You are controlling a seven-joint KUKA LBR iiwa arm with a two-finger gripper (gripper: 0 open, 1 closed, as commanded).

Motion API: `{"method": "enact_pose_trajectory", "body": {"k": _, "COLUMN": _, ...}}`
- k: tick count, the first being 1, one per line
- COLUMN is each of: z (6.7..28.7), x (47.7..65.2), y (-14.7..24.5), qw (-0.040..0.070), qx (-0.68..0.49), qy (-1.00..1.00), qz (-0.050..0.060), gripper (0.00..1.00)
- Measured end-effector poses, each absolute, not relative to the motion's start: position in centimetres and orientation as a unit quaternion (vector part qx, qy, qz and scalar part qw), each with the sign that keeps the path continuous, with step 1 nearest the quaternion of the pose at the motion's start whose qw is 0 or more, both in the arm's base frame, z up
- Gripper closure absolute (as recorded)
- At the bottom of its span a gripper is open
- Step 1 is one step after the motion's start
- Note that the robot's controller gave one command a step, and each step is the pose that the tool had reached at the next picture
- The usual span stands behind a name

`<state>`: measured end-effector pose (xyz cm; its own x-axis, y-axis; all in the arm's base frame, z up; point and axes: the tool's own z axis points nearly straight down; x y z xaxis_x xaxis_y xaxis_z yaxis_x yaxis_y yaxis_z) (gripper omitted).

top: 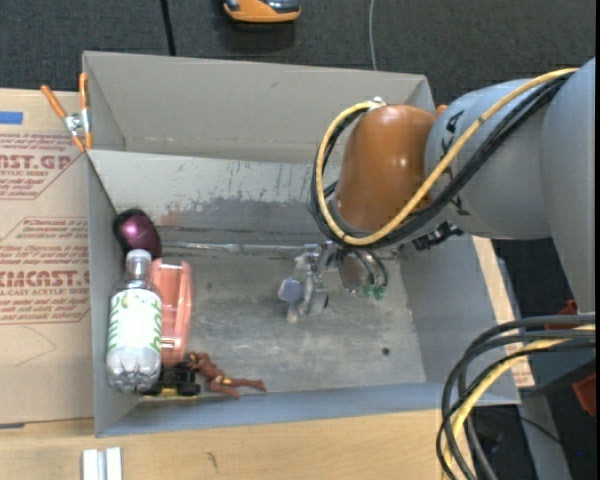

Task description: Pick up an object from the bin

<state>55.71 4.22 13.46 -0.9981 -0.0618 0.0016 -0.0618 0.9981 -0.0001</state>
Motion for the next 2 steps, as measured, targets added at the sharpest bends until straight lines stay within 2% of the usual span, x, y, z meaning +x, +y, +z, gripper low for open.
{"method": "enact_pose_trajectory", "body": {"k": 1, "z": 16.7, "x": 56.7, "y": 3.9, "qw": -0.001, "qx": 0.032, "qy": -0.999, "qz": 0.000, "gripper": 1.00}}
{"method": "enact_pose_trajectory", "body": {"k": 2, "z": 22.5, "x": 54.7, "y": 4.0, "qw": 0.002, "qx": 0.020, "qy": -1.000, "qz": 0.000, "gripper": 1.00}}
